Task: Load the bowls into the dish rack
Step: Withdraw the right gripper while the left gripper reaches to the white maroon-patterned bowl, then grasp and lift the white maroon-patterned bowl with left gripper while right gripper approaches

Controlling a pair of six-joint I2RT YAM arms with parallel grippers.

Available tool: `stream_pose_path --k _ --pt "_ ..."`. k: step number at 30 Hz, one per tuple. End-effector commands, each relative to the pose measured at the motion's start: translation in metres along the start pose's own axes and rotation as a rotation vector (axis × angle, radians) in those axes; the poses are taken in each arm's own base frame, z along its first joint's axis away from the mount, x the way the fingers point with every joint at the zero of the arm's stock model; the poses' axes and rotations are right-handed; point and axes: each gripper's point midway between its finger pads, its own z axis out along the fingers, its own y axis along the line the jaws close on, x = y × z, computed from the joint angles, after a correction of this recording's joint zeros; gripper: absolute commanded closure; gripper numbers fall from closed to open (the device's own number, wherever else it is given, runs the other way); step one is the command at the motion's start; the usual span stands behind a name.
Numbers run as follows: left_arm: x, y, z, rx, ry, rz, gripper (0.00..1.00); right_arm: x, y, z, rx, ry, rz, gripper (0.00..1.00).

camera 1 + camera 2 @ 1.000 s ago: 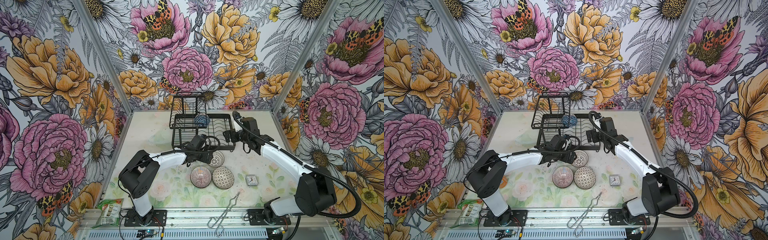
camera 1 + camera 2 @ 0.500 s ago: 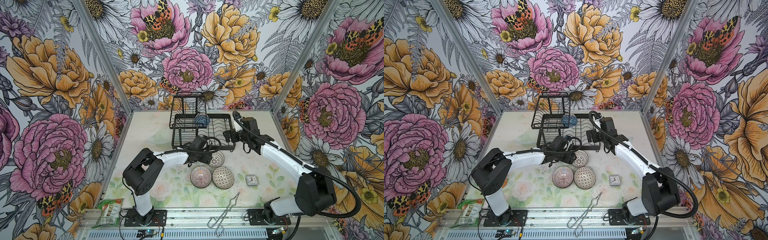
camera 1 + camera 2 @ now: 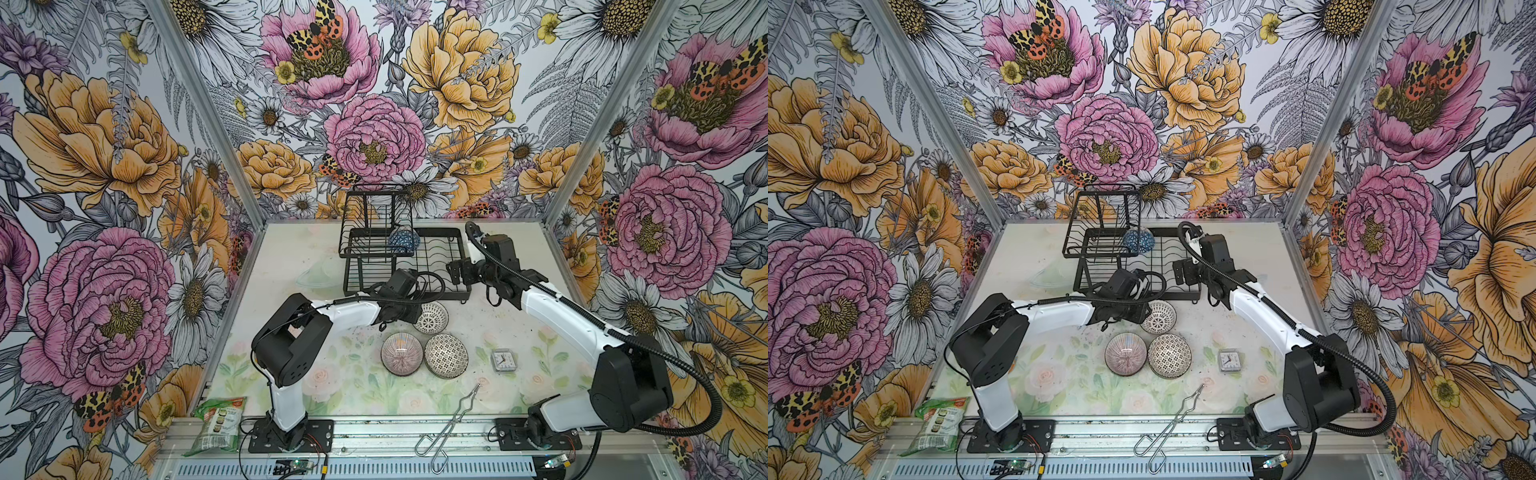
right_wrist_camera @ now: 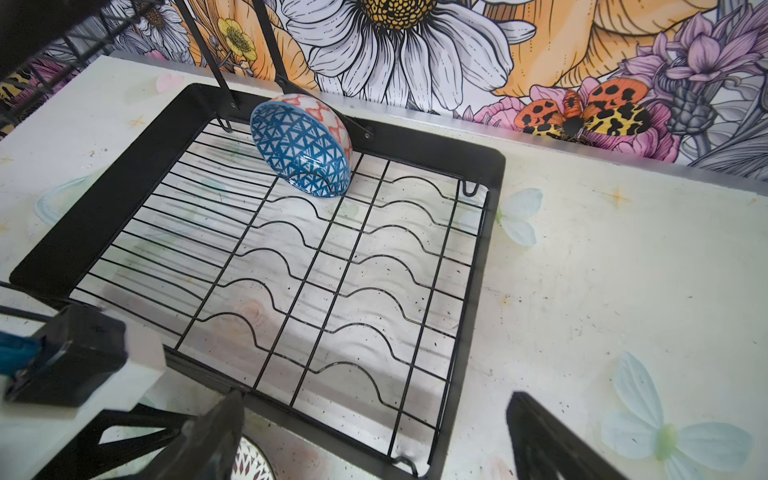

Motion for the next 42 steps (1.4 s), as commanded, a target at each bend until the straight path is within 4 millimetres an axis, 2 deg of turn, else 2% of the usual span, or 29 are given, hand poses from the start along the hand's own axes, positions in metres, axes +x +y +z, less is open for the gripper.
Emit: stream_pose_path --k 1,6,15,23,24,30,42 --pt "0.001 -0.003 0.007 0.018 0.015 -0.006 0.63 -0.005 -0.001 -0.007 -0.001 -0.019 0.01 0.01" --pt "0.003 -0.001 0.011 0.013 0.029 -0.016 0.75 -0.004 -0.002 -0.008 0.002 -0.018 0.004 0.01" --pt "-0.004 0.003 0.005 -0.017 0.012 -0.026 1.0 -0.004 -0.002 -0.01 0.007 -0.022 -0.001 0.0" --pt "-0.011 0.008 -0.008 -0.043 -0.024 -0.021 1.0 -0.009 -0.003 -0.015 0.014 -0.034 0.001 0.0" --pt "-0.022 0.004 -0.023 -0.038 -0.067 -0.015 1.0 -0.01 -0.003 -0.017 0.014 -0.036 0.004 0.01" --pt "-0.039 0.003 -0.06 -0.061 -0.161 0.011 1.0 -0.014 0.0 -0.03 0.0 -0.054 0.02 0.01" --pt "-0.068 -0.013 -0.124 -0.069 -0.364 0.045 1.0 -0.006 0.022 -0.057 -0.124 -0.057 0.082 0.01"
